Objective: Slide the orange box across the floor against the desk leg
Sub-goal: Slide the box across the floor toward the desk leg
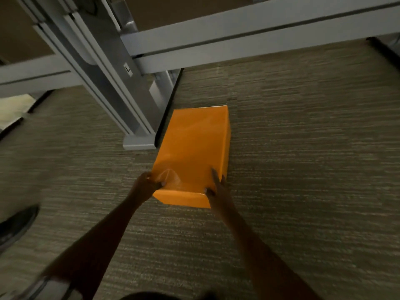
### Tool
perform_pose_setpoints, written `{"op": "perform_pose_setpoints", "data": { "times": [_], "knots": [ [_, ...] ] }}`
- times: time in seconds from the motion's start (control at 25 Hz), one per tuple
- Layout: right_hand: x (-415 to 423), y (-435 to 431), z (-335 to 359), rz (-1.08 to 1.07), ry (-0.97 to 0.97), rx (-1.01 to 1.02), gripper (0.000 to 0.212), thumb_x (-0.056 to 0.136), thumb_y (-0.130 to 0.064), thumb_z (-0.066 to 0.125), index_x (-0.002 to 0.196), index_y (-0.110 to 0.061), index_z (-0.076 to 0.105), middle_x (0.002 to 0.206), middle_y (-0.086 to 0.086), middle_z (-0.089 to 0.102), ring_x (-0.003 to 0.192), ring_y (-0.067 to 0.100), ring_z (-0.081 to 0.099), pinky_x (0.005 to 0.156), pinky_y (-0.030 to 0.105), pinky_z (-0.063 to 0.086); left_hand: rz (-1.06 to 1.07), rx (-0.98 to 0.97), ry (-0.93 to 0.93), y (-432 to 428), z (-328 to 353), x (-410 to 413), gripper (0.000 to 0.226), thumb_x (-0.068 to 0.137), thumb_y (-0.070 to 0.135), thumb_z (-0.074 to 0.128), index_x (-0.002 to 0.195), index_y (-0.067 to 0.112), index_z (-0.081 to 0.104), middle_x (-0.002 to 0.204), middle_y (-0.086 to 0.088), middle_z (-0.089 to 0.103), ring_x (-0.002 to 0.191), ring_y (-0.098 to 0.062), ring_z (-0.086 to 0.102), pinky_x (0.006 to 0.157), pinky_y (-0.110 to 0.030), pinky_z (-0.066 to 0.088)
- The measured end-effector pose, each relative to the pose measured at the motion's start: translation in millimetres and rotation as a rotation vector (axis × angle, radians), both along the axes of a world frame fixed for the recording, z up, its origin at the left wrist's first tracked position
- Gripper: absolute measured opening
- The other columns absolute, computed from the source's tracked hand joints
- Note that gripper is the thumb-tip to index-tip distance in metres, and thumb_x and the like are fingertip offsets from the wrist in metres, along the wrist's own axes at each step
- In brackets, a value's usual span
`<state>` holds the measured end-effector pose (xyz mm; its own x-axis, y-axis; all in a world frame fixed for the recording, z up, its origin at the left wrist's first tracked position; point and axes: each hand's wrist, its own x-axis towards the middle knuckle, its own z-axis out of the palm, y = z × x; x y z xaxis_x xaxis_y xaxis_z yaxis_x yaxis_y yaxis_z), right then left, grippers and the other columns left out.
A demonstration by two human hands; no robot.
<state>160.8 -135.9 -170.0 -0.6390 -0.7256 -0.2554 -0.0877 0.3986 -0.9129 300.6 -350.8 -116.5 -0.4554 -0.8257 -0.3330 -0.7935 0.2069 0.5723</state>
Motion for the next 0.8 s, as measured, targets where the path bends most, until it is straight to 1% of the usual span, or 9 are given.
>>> {"op": "perform_pose_setpoints", "data": {
  "times": [0.12,0.2,0.28,0.32,0.4,0.52,0.6,0.68,0.8],
  "knots": [
    [-7,0,-5,0.02,-0.03,-0.011,0.077,0.102,-0.031,0.052,0.158,-0.046,0.002,0.17,0.008,-0.011,0.153,0.04,0.02,0.109,0.05,0.042,-0.054,0.025,0.02,-1,7,-6,0.025,0.078,0.02,0.083,0.097,0.008,0.07,0.105,-0.019,0.069,0.098,-0.033,0.066,0.089,-0.044,0.052],
    [-10,0,-5,0.05,-0.074,-0.023,0.076,0.102,-0.033,0.052,0.155,-0.052,0.0,0.17,0.005,-0.013,0.155,0.04,0.015,0.115,0.056,0.038,-0.08,0.032,0.015,0,8,-6,0.02,0.078,0.018,0.082,0.082,0.011,0.064,0.095,-0.016,0.065,0.089,-0.026,0.061,0.081,-0.041,0.048],
    [-13,2,-3,0.05,-0.087,-0.013,0.077,0.102,-0.036,0.052,0.152,-0.055,-0.003,0.171,0.006,-0.012,0.156,0.039,0.01,0.118,0.061,0.032,-0.151,0.09,0.048,-8,8,-8,0.027,0.077,0.019,0.083,0.089,0.0,0.069,0.091,-0.02,0.073,0.084,-0.024,0.064,0.079,-0.046,0.052],
    [-13,3,-2,0.048,-0.1,-0.015,0.077,0.101,-0.039,0.052,0.152,-0.055,-0.004,0.171,0.006,-0.011,0.156,0.039,0.008,0.118,0.063,0.03,-0.184,0.14,0.061,-13,11,-9,0.023,0.077,0.018,0.084,0.091,0.003,0.073,0.086,-0.011,0.078,0.08,-0.021,0.068,0.077,-0.044,0.055],
    [-17,2,0,0.069,-0.123,-0.02,0.077,0.101,-0.04,0.052,0.153,-0.053,-0.003,0.171,0.005,-0.01,0.157,0.038,0.005,0.119,0.065,0.027,-0.204,0.225,0.072,-26,11,-7,0.019,0.077,0.021,0.085,0.092,0.019,0.074,0.081,0.006,0.079,0.074,-0.013,0.071,0.062,-0.028,0.057],
    [-22,2,4,0.096,-0.183,-0.043,0.077,0.101,-0.034,0.054,0.156,-0.05,0.001,0.172,0.002,-0.006,0.158,0.034,0.001,0.121,0.064,0.024,-0.148,0.312,0.115,-40,1,0,0.031,0.074,0.027,0.087,0.1,0.03,0.07,0.101,0.003,0.073,0.075,-0.009,0.074,0.054,-0.023,0.056],
    [-20,2,7,0.044,-0.232,-0.072,0.079,0.101,-0.03,0.056,0.157,-0.049,0.005,0.172,0.002,-0.003,0.158,0.032,0.005,0.122,0.061,0.024,-0.147,0.394,0.113,-48,-3,-2,0.042,0.072,0.031,0.089,0.107,0.033,0.067,0.11,0.003,0.071,0.089,-0.015,0.074,0.067,-0.032,0.061],
    [-19,0,12,0.021,-0.259,-0.082,0.081,0.099,-0.025,0.06,0.158,-0.047,0.009,0.171,0.004,0.005,0.155,0.033,0.018,0.121,0.058,0.029,-0.165,0.466,0.078,-59,-7,-3,0.063,0.069,0.033,0.09,0.124,0.03,0.06,0.12,0.002,0.068,0.106,-0.025,0.069,0.083,-0.044,0.059],
    [-25,-2,18,-0.032,-0.366,-0.122,0.093,0.091,-0.013,0.071,0.157,-0.046,0.014,0.166,0.002,0.02,0.146,0.029,0.035,0.113,0.054,0.042,-0.226,0.592,0.07,-72,-7,-3,0.083,0.06,0.032,0.093,0.134,0.028,0.057,0.125,0.005,0.069,0.109,-0.024,0.069,0.079,-0.039,0.06]
  ]
}}
